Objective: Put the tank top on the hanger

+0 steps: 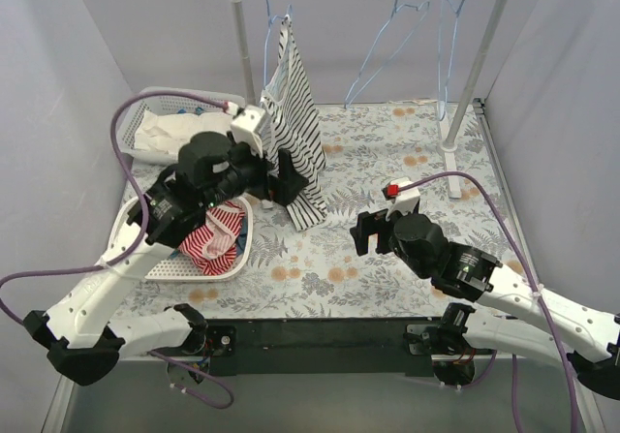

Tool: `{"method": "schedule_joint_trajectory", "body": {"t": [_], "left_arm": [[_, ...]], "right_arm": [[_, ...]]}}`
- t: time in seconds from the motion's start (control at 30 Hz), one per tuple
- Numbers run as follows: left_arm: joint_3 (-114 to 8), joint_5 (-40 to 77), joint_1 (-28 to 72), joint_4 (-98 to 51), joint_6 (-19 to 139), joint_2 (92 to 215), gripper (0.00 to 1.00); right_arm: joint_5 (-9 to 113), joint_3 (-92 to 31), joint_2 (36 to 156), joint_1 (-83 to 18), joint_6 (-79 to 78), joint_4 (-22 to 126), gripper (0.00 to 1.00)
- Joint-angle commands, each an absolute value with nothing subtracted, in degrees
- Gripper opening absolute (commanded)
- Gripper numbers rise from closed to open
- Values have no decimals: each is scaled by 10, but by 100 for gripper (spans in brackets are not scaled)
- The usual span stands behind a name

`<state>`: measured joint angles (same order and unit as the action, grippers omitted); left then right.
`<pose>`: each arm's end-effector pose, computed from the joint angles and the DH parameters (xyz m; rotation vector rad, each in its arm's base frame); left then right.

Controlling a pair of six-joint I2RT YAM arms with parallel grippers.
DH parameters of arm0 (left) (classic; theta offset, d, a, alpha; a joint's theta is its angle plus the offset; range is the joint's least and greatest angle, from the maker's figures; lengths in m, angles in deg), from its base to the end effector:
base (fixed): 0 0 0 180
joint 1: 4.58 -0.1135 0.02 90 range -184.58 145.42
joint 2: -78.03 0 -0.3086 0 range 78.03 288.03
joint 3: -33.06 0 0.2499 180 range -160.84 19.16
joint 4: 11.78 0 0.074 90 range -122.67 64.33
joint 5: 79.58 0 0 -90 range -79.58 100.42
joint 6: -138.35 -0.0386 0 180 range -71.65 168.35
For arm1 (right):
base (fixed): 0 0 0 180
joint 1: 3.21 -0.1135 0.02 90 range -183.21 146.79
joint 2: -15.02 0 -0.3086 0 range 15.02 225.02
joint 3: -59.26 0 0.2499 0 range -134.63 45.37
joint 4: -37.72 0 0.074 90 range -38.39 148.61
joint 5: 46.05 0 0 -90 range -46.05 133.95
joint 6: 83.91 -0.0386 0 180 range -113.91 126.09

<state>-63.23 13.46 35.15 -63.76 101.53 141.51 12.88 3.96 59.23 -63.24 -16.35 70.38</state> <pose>0.1514 -0.1285 0.4881 -0.2043 2.0673 -1.1085 0.0890 0.1144 0.3374 -0.2697 1.8974 0.4504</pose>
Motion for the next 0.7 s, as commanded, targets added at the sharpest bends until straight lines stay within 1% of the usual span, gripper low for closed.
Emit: {"method": "schedule_joint_trajectory", "body": {"t": [0.0,0.03,0.1,0.13,0.27,0.37,0.4,0.5,0.67], "left_arm": [[-523,134,413,-623,1061,1378,98],[-475,137,414,-610,1081,1361,98],[-430,154,418,-575,1102,1350,98],[-387,153,421,-542,1112,1345,98],[-310,115,438,-472,1156,1347,98],[-259,111,440,-403,1180,1342,98],[-251,112,440,-375,1185,1345,98],[-235,111,441,-353,1189,1359,98],[-242,111,440,-363,1177,1367,98]], "right_arm": [[76,49,608,-633,-208,676,99],[71,55,611,-634,-216,677,99],[76,59,613,-633,-225,677,99],[86,62,613,-633,-225,677,99],[94,79,610,-633,-238,677,99],[91,97,589,-633,-252,678,99],[91,106,576,-633,-252,677,99],[83,127,544,-633,-260,676,99],[48,135,531,-633,-248,672,99]]}}
